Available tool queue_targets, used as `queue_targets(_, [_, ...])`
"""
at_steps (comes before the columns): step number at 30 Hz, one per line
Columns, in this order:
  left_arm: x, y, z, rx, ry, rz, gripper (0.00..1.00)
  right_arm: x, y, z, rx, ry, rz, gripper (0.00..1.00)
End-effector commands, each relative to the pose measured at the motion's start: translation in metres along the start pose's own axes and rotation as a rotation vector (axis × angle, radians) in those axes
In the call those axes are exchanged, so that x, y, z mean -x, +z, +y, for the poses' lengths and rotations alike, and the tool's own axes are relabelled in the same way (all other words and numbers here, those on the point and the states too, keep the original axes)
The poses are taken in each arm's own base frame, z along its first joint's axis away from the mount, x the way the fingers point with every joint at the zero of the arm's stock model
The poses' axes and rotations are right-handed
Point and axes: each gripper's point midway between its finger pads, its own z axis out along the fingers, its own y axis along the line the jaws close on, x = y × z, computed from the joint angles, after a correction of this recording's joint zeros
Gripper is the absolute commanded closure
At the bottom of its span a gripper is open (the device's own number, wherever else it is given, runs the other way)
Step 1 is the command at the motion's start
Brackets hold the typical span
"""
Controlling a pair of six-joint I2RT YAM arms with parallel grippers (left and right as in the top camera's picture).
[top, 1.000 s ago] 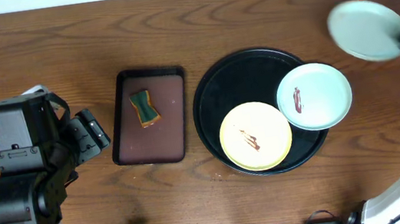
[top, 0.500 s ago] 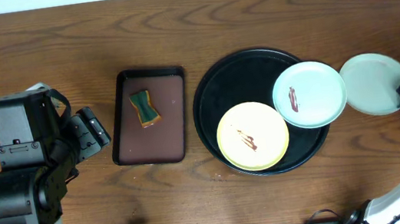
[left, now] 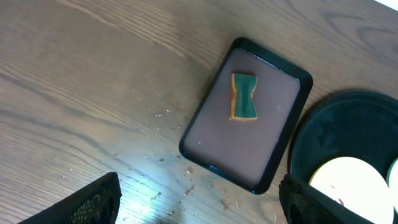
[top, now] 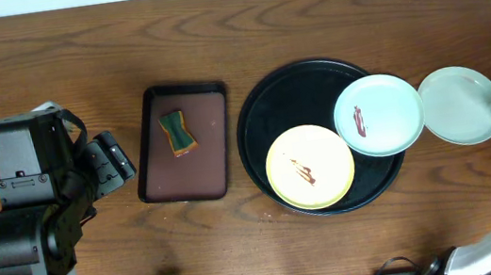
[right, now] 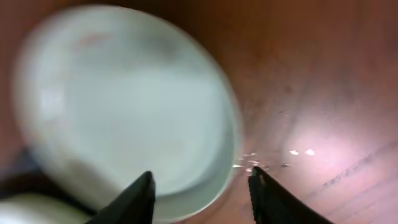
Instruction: Clean dirty plates on tray and stack at the side
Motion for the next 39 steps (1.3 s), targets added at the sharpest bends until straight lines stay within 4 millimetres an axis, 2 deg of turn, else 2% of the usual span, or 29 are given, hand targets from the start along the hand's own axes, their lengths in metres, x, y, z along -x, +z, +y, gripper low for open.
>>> queue_targets(1, [0.001,-0.001,0.000,-0.001,-0.008,-0.003,0.18,-0.021,-0.036,0.069,0.232,-0.273,-0.026,0.57])
queue_targets(4, [0.001,0.000,0.000,-0.001,-0.008,-0.003,0.18,-0.047,-0.032,0.087,0.180,-0.419,0.005,0.55])
queue_targets(9, [0.001,0.000,0.000,0.000,-0.007,-0.002,0.18,-0.090,-0.003,0.102,0.040,-0.604,0.079,0.57])
queue_targets(14, [0.001,0.000,0.000,0.000,-0.007,0.001,0.18,-0.094,0.024,0.089,-0.174,-0.663,0.033,0.57])
queue_targets(18, [0.001,0.000,0.000,0.000,-0.007,0.000,0.18,-0.109,0.047,0.099,-0.155,-0.698,0.051,0.68])
queue_targets(21, [0.000,0.000,0.001,0.001,-0.007,0.001,0.18,-0.110,0.058,0.097,-0.158,-0.699,0.047,0.72])
queue_targets(24, [0.000,-0.001,0.001,0.000,-0.007,0.001,0.18,-0.107,0.061,0.099,-0.150,-0.693,0.035,0.88])
queue_targets(25, [0.001,0.000,0.000,0.000,-0.007,0.001,0.18,-0.106,0.061,0.102,-0.135,-0.691,0.031,0.97])
queue_targets(26, [0.001,0.000,0.000,0.000,-0.007,0.001,0.18,-0.106,0.060,0.105,-0.119,-0.691,0.028,0.99])
queue_targets(31, [0.001,0.000,0.000,0.000,-0.008,0.001,0.18,-0.109,0.055,0.130,0.002,-0.589,0.027,0.99])
queue_targets(34, [0.001,0.000,0.000,0.000,-0.008,0.001,0.18,-0.123,0.053,0.160,0.169,-0.586,0.069,0.99])
queue_targets(39, [0.001,0.000,0.000,0.000,-0.008,0.000,0.18,-0.144,0.051,0.190,0.252,-0.637,0.070,0.99])
